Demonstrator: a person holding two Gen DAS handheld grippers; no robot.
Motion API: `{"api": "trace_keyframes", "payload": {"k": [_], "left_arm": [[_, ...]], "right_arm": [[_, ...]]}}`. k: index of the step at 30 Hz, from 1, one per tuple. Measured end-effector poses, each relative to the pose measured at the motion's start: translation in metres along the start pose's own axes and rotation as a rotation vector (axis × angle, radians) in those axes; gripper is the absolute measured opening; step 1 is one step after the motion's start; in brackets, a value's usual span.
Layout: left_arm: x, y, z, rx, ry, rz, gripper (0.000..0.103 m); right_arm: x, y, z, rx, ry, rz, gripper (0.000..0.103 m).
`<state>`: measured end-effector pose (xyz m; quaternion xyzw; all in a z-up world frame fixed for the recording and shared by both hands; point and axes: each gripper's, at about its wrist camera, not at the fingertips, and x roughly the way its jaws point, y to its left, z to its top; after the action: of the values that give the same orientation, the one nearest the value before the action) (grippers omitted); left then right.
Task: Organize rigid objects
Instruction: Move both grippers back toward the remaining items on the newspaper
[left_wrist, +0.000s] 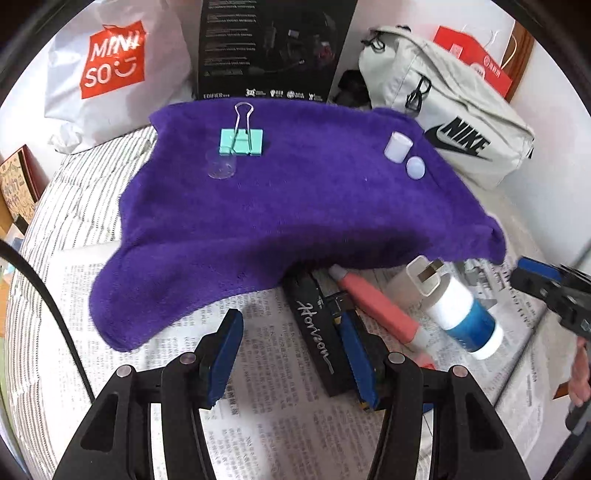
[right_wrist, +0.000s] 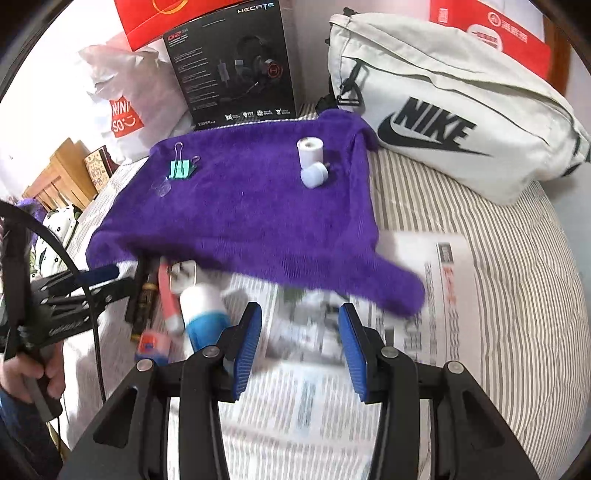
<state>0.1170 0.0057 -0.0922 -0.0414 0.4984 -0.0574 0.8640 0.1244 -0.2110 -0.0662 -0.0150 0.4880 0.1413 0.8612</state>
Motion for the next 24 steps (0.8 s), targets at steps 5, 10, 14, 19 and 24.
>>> {"api": "trace_keyframes", "payload": {"k": [5,10,14,19,24], "left_arm": [[0.002,-0.001,0.001,0.0,-0.011,0.027,0.057],[0.003,0.005,-0.008,0.05,0.012,0.129,0.056],[0.0,0.006,-0.012,0.053,-0.003,0.133,0.056],[0.001,-0.001,-0.011,0.089,-0.013,0.126,0.049],[-0.002,-0.007,-0.014,0.13,-0.029,0.085,0.021]], "right_arm": [[-0.004,-0.002,-0.016,0.009,0.001,0.001,0.043],[-0.008,0.0,-0.026,0.015,-0.01,0.016,0.044],[-0.009,0.003,-0.029,0.001,-0.012,0.025,0.044],[-0.008,0.005,-0.032,-0.006,-0.006,0.032,0.044],[-0.008,0.004,-0.036,0.0,-0.006,0.04,0.044]]}}
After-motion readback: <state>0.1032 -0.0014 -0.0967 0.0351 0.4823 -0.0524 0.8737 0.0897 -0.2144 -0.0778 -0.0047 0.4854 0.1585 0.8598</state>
